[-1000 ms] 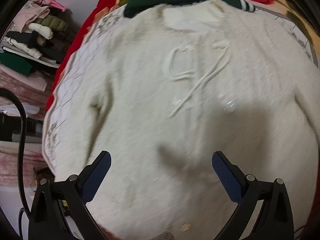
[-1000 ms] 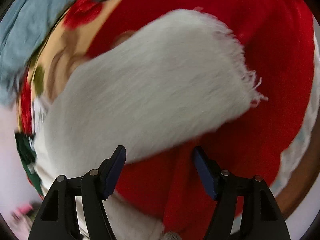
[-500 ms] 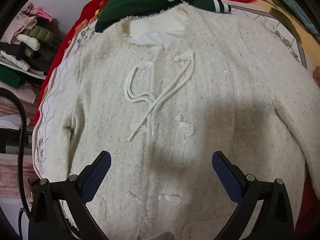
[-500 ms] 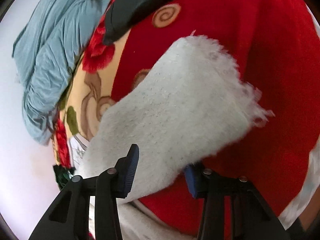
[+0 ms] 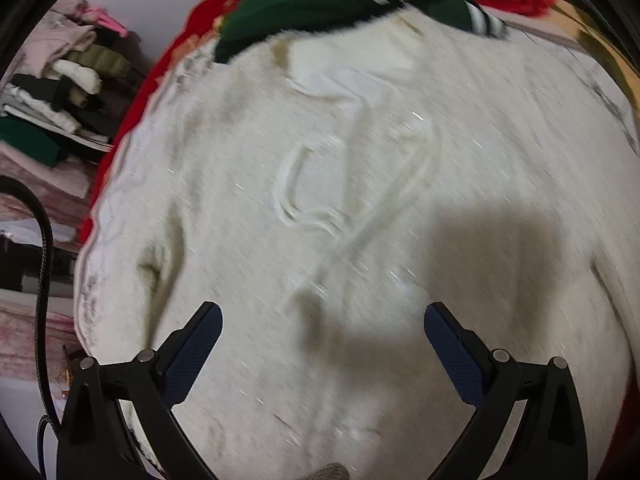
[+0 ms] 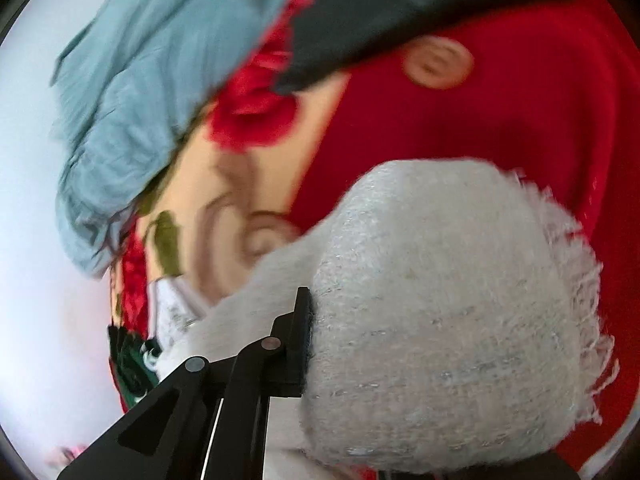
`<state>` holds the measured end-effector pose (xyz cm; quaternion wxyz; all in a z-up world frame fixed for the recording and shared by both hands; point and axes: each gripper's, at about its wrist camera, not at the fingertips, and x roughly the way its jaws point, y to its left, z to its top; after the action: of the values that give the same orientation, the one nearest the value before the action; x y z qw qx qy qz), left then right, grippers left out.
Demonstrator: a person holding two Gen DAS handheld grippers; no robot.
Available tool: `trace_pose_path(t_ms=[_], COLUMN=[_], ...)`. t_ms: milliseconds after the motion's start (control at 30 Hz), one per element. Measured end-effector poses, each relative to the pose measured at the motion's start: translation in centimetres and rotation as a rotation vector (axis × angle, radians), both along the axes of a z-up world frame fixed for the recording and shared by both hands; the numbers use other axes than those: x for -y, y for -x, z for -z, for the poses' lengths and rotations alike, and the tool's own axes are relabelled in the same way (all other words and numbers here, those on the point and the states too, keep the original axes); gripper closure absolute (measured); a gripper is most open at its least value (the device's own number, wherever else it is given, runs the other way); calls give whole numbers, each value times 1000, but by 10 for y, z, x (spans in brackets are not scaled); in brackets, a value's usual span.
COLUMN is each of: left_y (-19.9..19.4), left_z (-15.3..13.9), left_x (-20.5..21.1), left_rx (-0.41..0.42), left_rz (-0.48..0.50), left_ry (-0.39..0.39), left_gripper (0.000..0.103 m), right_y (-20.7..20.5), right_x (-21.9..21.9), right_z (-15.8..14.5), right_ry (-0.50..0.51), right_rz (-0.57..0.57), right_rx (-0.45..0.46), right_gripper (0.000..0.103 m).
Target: Fold large clothes
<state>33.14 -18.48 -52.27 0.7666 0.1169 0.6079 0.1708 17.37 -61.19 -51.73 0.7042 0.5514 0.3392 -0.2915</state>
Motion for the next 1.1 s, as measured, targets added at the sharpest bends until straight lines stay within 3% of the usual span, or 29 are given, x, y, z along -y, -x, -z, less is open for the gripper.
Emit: trace_pose_path(t_ms=[167, 300, 467, 600, 733, 867, 933, 1033, 1067, 1100], left_y=[-11, -11, -1, 18, 46, 83, 101, 126, 135, 149], left_z=[-14, -27, -34, -37, -42, -41, -39, -37, -38, -40], left_x=[-34, -71, -131, -187, -239, -291, -311, -330, -336, -342], left_rx=[22, 37, 41, 41, 51, 38, 26, 9, 10, 9], left_rz=[-61, -123, -232, -332, -442, -568, -625, -681, -694, -709], left_ry=[-15, -8, -4, -15, -33, -33, -23, -4, 4, 17], left_gripper=[0, 0, 0, 0, 0, 0, 0, 0, 0, 0], right_y=[-30, -74, -138, -181, -200, -215, -225, -232, -230, -227], right_x=[-34, -92, -194, -297, -391, -486, -529, -573, -578, -579], right_z=[-67, -112, -133, -123, -104, -69, -41, -6, -4, -7], right_ry=[135, 206, 296, 353, 417, 466, 461, 398, 367, 358], right_rz=[-156, -328, -577, -797, -973, -1143, -1241, -1374, -1398, -1414], right_rx=[9, 18, -6, -42, -70, -146, -228, -286, -282, -268], right_gripper=[95, 95, 95, 96, 96, 95, 94, 88, 71, 60])
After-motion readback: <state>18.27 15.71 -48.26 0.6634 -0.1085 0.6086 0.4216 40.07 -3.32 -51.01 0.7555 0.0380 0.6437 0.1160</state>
